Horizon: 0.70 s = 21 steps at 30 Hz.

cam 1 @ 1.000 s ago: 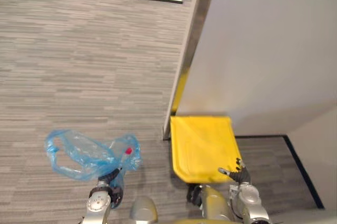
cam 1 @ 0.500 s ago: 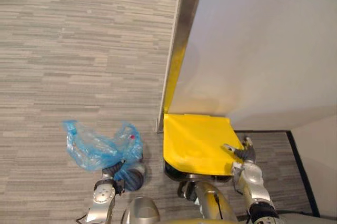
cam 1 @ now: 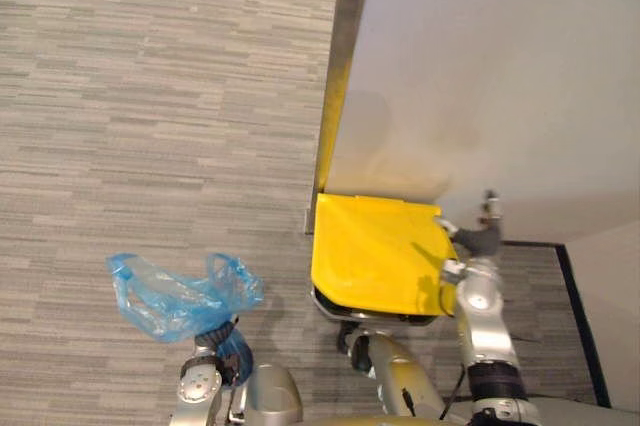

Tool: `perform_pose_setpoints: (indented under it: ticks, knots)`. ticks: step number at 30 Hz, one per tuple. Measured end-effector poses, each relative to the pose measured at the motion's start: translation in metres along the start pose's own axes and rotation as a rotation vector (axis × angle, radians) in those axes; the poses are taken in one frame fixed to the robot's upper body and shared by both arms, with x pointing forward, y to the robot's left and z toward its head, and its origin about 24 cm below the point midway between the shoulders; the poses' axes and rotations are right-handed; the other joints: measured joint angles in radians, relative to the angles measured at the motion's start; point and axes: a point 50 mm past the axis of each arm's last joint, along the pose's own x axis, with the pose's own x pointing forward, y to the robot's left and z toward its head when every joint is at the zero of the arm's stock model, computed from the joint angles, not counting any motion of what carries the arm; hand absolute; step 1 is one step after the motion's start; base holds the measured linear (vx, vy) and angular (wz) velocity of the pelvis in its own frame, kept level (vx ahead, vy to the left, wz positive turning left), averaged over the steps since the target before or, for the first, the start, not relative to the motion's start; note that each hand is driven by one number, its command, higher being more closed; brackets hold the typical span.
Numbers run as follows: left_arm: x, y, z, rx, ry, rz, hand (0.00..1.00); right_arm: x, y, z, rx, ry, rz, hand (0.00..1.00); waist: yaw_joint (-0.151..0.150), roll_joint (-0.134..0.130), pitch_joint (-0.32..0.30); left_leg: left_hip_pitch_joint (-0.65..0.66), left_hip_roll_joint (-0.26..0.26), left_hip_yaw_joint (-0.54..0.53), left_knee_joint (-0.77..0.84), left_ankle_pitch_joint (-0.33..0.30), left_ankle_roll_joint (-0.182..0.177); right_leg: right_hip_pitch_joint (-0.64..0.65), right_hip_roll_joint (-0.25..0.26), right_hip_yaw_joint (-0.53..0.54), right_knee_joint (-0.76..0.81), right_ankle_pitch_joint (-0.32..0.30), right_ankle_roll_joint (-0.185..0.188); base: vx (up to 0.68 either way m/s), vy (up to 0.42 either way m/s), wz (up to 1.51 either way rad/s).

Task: Gather rubbish on tea table into small bin, then transfer packed bag to large trash can.

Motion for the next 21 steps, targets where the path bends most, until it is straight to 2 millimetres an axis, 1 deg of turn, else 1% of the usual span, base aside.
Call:
perform_pose_setpoints:
  ticks: [2, 3, 4, 6, 7, 9, 10, 11, 13, 16, 18, 19, 20, 21]
  knots:
    - [0.000, -0.002, 0.000, 0.008, -0.001, -0.009, 1.00, 0.002, -0.018, -0.004, -0.036, 0.000, -0.078, 0.00, -0.005, 0.000, 0.000, 0.005, 0.008, -0.004, -0.015, 0.011, -0.018, 0.000, 0.010, -0.002, -0.006, 0.000, 0.000, 0.04, -0.070, -0.03]
    - [-0.001, -0.004, 0.000, 0.013, -0.001, -0.019, 1.00, 0.001, -0.027, -0.008, -0.051, 0.015, -0.110, 0.00, -0.014, 0.000, 0.000, 0.005, 0.015, -0.004, -0.015, 0.018, -0.031, 0.001, 0.012, -0.008, -0.003, 0.000, 0.000, 0.03, -0.048, 0.00]
    - [-0.001, -0.005, 0.000, 0.014, -0.002, -0.023, 1.00, -0.001, -0.029, -0.011, -0.058, 0.026, -0.117, 0.00, -0.021, -0.002, 0.001, 0.005, 0.016, -0.004, -0.015, 0.019, -0.033, 0.002, 0.012, -0.010, -0.002, 0.000, 0.000, 0.03, -0.038, 0.02]
    - [-0.001, -0.009, 0.001, 0.020, -0.005, -0.040, 1.00, -0.006, -0.034, -0.017, -0.070, 0.051, -0.129, 0.00, -0.024, -0.005, 0.001, 0.006, 0.016, 0.001, -0.014, 0.021, -0.037, 0.002, 0.012, -0.009, -0.002, 0.001, 0.001, 0.01, 0.003, -0.02]
    - [-0.001, -0.010, 0.002, 0.019, -0.011, -0.044, 1.00, -0.013, -0.037, -0.025, -0.066, 0.087, -0.136, 0.00, -0.024, -0.011, 0.004, 0.007, 0.016, 0.008, -0.013, 0.024, -0.041, 0.003, 0.010, -0.008, -0.001, 0.003, 0.002, 0.02, 0.010, -0.04]
    - [-0.001, -0.009, 0.003, 0.022, -0.014, -0.043, 1.00, -0.022, -0.037, -0.041, -0.042, 0.170, -0.137, 0.00, -0.023, -0.022, 0.006, 0.007, 0.015, 0.009, -0.010, 0.024, -0.041, 0.004, 0.009, -0.008, 0.002, 0.004, 0.002, 0.00, 0.000, 0.00]
    - [-0.001, -0.009, 0.002, 0.022, -0.013, -0.043, 1.00, -0.029, -0.035, -0.055, -0.017, 0.248, -0.141, 0.00, -0.020, -0.027, 0.005, 0.007, 0.015, 0.009, -0.006, 0.024, -0.041, 0.007, 0.008, -0.008, 0.004, 0.006, 0.002, 0.03, 0.017, 0.05]
    - [-0.001, -0.009, 0.002, 0.021, -0.011, -0.043, 1.00, -0.034, -0.035, -0.063, -0.007, 0.295, -0.145, 0.00, -0.020, -0.028, 0.006, 0.007, 0.015, 0.009, -0.004, 0.024, -0.041, 0.011, 0.006, -0.011, 0.003, 0.008, 0.002, 0.03, 0.022, 0.09]
    - [-0.002, -0.010, 0.001, 0.021, -0.011, -0.046, 1.00, -0.043, -0.034, -0.077, 0.007, 0.378, -0.149, 0.00, -0.020, -0.028, 0.006, 0.008, 0.010, 0.009, 0.000, 0.024, -0.041, 0.018, -0.003, -0.017, 0.004, 0.016, -0.005, 0.04, 0.029, 0.13]
    - [-0.004, -0.011, 0.003, 0.016, -0.021, -0.049, 1.00, -0.048, -0.038, -0.089, 0.023, 0.444, -0.172, 0.00, -0.020, -0.029, 0.009, 0.003, 0.002, 0.010, 0.020, 0.015, -0.026, 0.019, -0.013, -0.019, 0.015, 0.015, -0.009, 0.04, 0.041, 0.05]
    - [-0.004, -0.013, 0.004, 0.014, -0.023, -0.055, 1.00, -0.053, -0.040, -0.099, 0.047, 0.504, -0.179, 0.00, -0.019, -0.031, 0.013, 0.001, -0.006, 0.009, 0.021, 0.015, -0.025, 0.018, -0.023, -0.020, 0.018, 0.013, -0.007, 0.03, 0.043, 0.06]
    - [-0.004, -0.013, 0.004, 0.014, -0.023, -0.055, 1.00, -0.055, -0.039, -0.104, 0.055, 0.529, -0.176, 0.00, -0.019, -0.032, 0.016, 0.000, -0.008, 0.009, 0.022, 0.014, -0.024, 0.018, -0.025, -0.020, 0.020, 0.012, -0.006, 0.02, 0.034, 0.05]
    - [-0.004, -0.012, 0.004, 0.010, -0.022, -0.052, 1.00, -0.061, -0.036, -0.114, 0.099, 0.599, -0.158, 0.00, -0.018, -0.034, 0.024, -0.004, -0.011, 0.008, 0.028, 0.012, -0.022, 0.014, -0.029, -0.020, 0.026, 0.009, -0.006, 0.02, 0.029, 0.03]
    - [-0.003, -0.010, 0.004, 0.000, -0.020, -0.045, 1.00, -0.067, -0.029, -0.124, 0.147, 0.676, -0.114, 0.00, -0.017, -0.036, 0.026, -0.016, -0.015, 0.005, 0.033, 0.007, -0.016, 0.001, -0.034, -0.020, 0.036, 0.003, 0.001, 0.00, 0.000, 0.00]
